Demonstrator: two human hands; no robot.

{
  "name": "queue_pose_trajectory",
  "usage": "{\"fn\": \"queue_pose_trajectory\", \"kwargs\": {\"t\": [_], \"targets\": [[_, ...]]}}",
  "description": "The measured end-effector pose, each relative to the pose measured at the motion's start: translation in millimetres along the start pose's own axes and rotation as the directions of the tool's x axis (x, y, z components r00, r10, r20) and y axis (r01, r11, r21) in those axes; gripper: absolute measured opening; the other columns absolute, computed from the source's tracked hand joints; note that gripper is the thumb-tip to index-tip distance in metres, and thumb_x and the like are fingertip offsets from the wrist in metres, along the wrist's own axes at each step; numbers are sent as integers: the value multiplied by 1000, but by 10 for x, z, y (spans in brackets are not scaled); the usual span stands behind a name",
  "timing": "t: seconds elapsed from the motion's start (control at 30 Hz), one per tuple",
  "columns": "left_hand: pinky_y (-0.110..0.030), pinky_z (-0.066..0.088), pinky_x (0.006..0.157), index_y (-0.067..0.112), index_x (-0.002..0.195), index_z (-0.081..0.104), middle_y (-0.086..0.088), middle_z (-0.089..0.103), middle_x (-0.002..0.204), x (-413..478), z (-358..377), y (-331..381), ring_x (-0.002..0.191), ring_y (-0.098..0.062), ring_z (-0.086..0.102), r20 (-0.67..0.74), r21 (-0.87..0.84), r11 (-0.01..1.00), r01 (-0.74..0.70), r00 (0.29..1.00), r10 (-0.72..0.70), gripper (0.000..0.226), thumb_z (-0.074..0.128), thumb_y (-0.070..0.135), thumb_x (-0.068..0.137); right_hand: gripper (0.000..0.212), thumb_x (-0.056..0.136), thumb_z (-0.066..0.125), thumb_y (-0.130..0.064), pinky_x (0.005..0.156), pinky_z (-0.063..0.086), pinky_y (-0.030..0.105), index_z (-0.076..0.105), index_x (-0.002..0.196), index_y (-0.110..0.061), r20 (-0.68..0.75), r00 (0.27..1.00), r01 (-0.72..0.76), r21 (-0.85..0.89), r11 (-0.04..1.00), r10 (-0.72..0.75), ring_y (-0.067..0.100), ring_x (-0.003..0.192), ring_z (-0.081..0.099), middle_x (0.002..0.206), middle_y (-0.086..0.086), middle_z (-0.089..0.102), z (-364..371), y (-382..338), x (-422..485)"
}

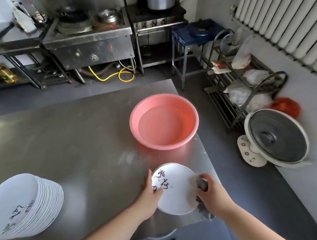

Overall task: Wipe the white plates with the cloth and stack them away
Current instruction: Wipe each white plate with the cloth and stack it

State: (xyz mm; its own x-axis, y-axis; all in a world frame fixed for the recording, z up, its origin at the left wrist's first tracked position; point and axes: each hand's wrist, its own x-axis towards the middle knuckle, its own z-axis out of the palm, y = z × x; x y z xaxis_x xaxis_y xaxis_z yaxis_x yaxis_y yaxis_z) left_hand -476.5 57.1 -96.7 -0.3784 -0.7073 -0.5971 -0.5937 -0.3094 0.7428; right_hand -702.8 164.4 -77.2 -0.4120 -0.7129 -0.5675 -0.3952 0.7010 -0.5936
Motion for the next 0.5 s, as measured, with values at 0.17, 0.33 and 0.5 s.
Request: {"fn": "queue_pose_trajectory", "kwargs": {"t": [0.17,0.33,0.5], "targets": [[-26,12,124,28,166,3,7,-1,175,162,88,-266,155,-4,5,-51,132,989,-71,996,78,81,54,16,104,25,97,52,-27,40,51,24,49,118,-40,-4,1000,20,-99,995,-21,0,49,65,69,-35,66,131,29,127],[-19,16,113,39,165,-2,20,4,170,267,93,-409,153,-4,17,-81,182,982,-53,994,68,85,53,24,102,16,100,49,-30,44,56,29,43,109,-42,-15,998,60,-150,987,-63,7,46,64,74,-29,68,208,5,237],[-40,41,113,42,164,6,5,34,164,307,77,-422,138,-21,44,-127,283,958,-41,989,80,83,56,38,98,11,100,49,-39,45,48,27,44,110,-39,-73,991,74,-372,925,-109,6,55,59,68,-19,64,181,-72,275]]}}
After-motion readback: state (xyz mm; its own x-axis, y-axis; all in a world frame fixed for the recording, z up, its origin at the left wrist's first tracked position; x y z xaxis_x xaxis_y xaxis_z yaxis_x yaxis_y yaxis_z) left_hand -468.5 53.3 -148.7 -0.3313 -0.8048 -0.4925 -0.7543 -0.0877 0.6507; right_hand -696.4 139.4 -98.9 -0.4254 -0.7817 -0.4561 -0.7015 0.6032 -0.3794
